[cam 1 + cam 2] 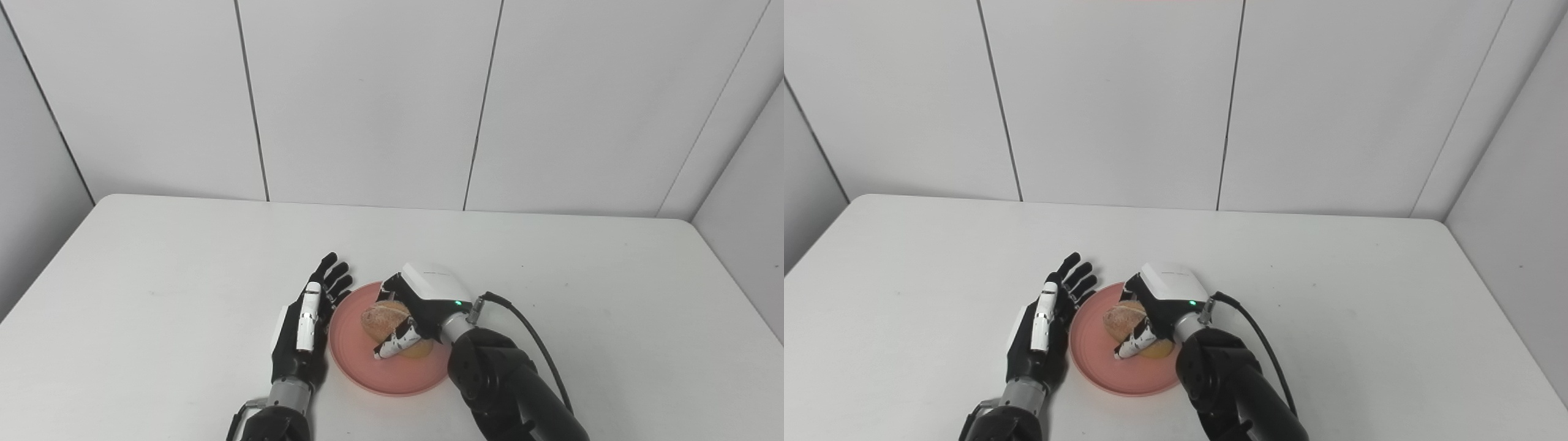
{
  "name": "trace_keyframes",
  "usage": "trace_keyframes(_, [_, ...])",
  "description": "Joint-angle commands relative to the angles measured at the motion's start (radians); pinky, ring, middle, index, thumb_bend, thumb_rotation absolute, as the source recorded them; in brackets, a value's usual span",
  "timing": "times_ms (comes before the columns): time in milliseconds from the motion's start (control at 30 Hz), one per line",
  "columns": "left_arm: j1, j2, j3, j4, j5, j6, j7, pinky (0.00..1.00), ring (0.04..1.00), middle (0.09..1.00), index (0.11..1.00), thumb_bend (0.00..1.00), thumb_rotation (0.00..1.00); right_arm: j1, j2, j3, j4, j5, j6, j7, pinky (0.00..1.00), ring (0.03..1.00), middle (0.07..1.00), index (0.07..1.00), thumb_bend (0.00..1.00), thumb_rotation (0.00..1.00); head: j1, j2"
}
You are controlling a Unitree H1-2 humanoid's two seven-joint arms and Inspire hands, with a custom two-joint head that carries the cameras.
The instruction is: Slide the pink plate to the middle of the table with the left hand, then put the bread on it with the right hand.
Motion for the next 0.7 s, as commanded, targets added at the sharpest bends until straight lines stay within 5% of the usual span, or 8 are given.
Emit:
trace_keyframes(0, [0.023, -0.016, -0.009, 0.021, 0.013, 0.038, 0.016, 0.87, 0.881, 0.888, 0.872, 0.36, 1.00, -0.022, 0.002, 0.010, 0.004, -0.016, -0.010, -0.024, 0.19, 0.276, 0.384, 0.489, 0.51, 0.13, 0.001, 0.001])
trace_keyframes(300, [0.019, -0.017, -0.010, 0.032, 0.021, 0.023, 0.017, 0.87, 0.884, 0.891, 0.874, 0.37, 1.00, 0.000, -0.010, 0.023, -0.002, -0.004, -0.021, -0.041, 0.23, 0.338, 0.446, 0.489, 0.51, 0.15, 0.004, 0.003])
trace_keyframes(400, [0.020, -0.018, -0.011, 0.029, 0.022, 0.026, 0.018, 0.87, 0.892, 0.895, 0.878, 0.37, 1.00, 0.001, -0.017, 0.036, -0.014, -0.013, -0.011, -0.024, 0.35, 0.469, 0.583, 0.677, 0.71, 0.31, 0.005, 0.004])
trace_keyframes(533, [0.018, -0.017, -0.014, 0.030, 0.029, 0.023, 0.022, 0.88, 0.896, 0.899, 0.884, 0.37, 1.00, 0.007, -0.024, 0.046, -0.063, -0.017, 0.009, 0.017, 0.28, 0.413, 0.555, 0.773, 0.78, 0.35, 0.009, 0.006])
trace_keyframes(633, [0.020, -0.019, -0.015, 0.024, 0.032, 0.027, 0.024, 0.89, 0.899, 0.903, 0.890, 0.37, 1.00, 0.009, -0.032, 0.049, -0.090, -0.020, 0.011, 0.047, 0.51, 0.649, 0.736, 0.823, 0.83, 0.38, 0.010, 0.007])
trace_keyframes(667, [0.021, -0.020, -0.015, 0.018, 0.032, 0.031, 0.025, 0.89, 0.902, 0.906, 0.893, 0.36, 1.00, 0.010, -0.036, 0.049, -0.099, -0.021, 0.008, 0.058, 0.70, 0.788, 0.836, 0.856, 0.85, 0.38, 0.010, 0.007])
